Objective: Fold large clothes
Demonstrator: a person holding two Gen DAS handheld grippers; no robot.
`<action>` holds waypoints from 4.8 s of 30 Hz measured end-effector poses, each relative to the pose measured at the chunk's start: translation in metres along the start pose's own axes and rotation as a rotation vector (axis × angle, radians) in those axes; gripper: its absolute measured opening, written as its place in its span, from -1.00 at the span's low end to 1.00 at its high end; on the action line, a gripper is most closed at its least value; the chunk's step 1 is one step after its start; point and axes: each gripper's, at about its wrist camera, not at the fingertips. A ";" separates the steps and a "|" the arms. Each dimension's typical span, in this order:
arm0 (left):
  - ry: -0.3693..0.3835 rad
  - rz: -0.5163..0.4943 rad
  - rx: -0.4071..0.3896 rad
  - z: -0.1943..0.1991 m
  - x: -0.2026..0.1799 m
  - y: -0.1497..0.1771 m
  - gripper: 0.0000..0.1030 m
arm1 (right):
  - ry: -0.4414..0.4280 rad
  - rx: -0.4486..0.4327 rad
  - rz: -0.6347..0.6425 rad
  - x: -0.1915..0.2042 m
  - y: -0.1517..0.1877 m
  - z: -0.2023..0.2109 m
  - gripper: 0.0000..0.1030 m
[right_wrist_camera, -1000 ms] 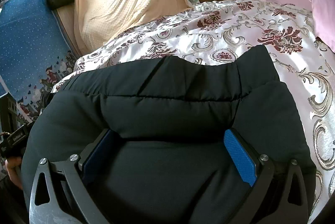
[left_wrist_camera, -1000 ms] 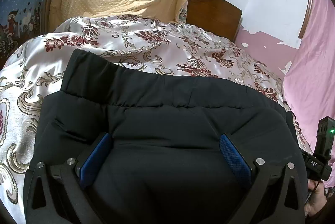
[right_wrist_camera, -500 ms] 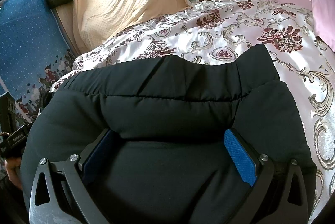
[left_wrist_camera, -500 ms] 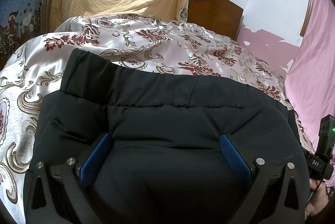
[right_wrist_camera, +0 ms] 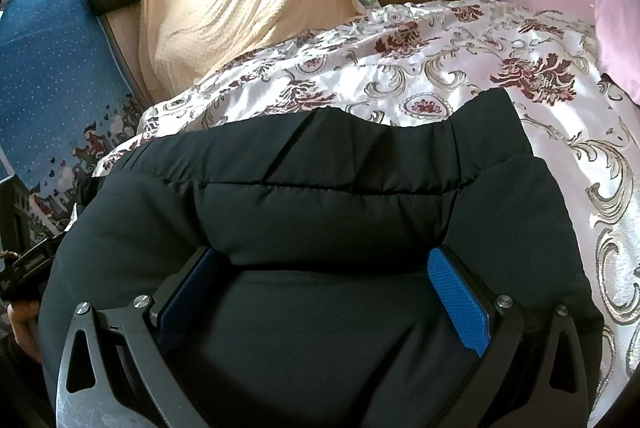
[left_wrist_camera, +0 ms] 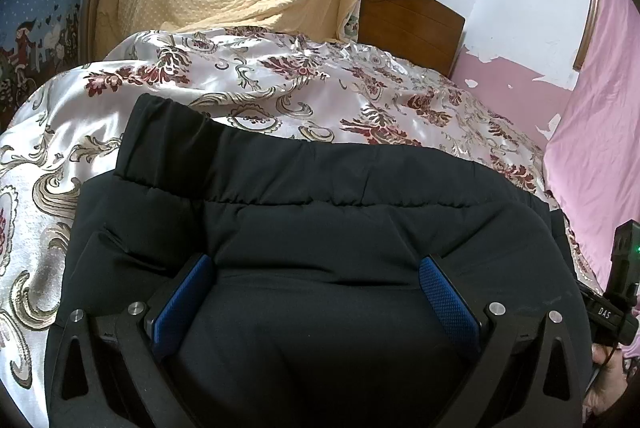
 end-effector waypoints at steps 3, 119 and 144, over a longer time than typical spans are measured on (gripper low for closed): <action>-0.003 0.004 0.030 0.004 0.007 -0.002 1.00 | 0.001 0.005 0.000 0.000 -0.001 0.011 0.98; -0.142 -0.181 0.390 0.234 -0.014 0.114 -0.48 | 0.127 0.237 0.046 -0.004 0.101 0.249 -0.35; -0.289 -0.068 0.227 0.284 -0.011 0.131 0.99 | 0.314 0.041 0.027 0.001 0.116 0.296 0.79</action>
Point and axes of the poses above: each gripper's, at about its wrist camera, not at the fingertips, and z roughly against the way its jaws point, x to its left, y to its underside, and after that the axes turned 5 degrees about -z, right-handed
